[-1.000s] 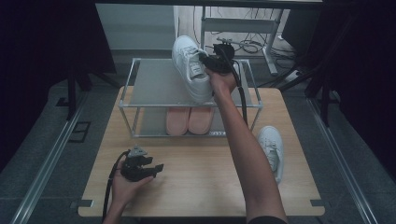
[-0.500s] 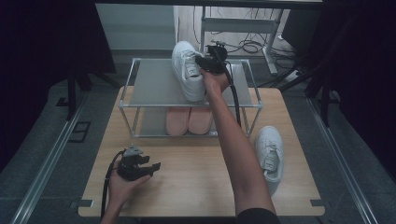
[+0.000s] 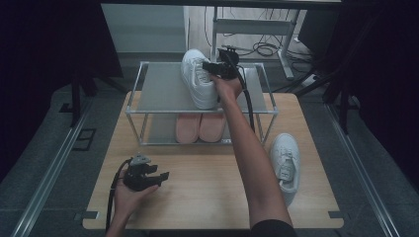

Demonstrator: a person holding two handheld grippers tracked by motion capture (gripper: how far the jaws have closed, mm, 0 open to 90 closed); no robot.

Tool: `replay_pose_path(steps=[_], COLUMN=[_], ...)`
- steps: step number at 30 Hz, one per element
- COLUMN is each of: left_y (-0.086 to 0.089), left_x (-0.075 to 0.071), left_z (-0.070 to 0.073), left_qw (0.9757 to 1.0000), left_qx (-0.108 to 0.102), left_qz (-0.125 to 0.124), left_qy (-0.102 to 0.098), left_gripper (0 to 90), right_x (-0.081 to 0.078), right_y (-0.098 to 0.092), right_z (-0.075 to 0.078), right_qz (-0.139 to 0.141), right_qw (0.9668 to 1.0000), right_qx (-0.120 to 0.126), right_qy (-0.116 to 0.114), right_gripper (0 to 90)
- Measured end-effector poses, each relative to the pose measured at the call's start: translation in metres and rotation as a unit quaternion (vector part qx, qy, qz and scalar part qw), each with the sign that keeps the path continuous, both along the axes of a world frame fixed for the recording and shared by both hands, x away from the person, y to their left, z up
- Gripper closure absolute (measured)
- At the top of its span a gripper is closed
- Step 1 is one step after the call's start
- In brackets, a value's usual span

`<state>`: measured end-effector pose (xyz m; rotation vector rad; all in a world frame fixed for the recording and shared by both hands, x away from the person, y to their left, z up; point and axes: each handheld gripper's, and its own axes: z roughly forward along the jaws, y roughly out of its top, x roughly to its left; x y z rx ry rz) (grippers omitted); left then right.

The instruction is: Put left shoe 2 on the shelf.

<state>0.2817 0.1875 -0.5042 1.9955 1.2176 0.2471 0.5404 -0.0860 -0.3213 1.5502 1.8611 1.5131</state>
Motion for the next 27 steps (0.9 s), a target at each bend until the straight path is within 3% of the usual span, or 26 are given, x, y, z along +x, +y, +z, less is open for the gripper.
replay_pose_path(steps=[2, 4, 11, 15, 21, 27], left_y=[0.000, 0.001, 0.003, 0.000, -0.001, -0.003], left_x=[0.000, -0.001, -0.001, -0.001, -0.001, -0.001], left_z=[0.000, 0.001, 0.001, 0.002, 0.001, -0.001], left_qw=[1.0000, 1.0000, 1.0000, 0.9999, 0.9999, 0.9999], left_qx=[0.001, 0.001, 0.003, 0.006, 0.011, 0.011], left_qz=[-0.001, 0.000, 0.005, 0.004, 0.003, 0.001], left_qy=[0.000, -0.001, -0.004, -0.006, -0.007, -0.003], left_gripper=[41.5, 41.5, 41.5, 41.5, 41.6, 41.5], right_x=[-0.004, -0.012, -0.036, -0.056, -0.070, -0.075], right_y=[-0.004, -0.011, -0.027, -0.037, -0.047, -0.053], right_z=[0.003, 0.008, 0.013, 0.013, 0.006, -0.003], right_qz=[-0.001, 0.007, 0.033, 0.060, 0.070, 0.070], right_qw=[0.9999, 0.9997, 0.9979, 0.9941, 0.9911, 0.9907], right_qx=[-0.004, 0.008, -0.007, -0.052, -0.082, -0.088], right_qy=[-0.015, -0.024, -0.056, -0.074, -0.079, -0.077], right_gripper=[59.2, 58.5, 63.1, 72.5, 79.3, 82.2])
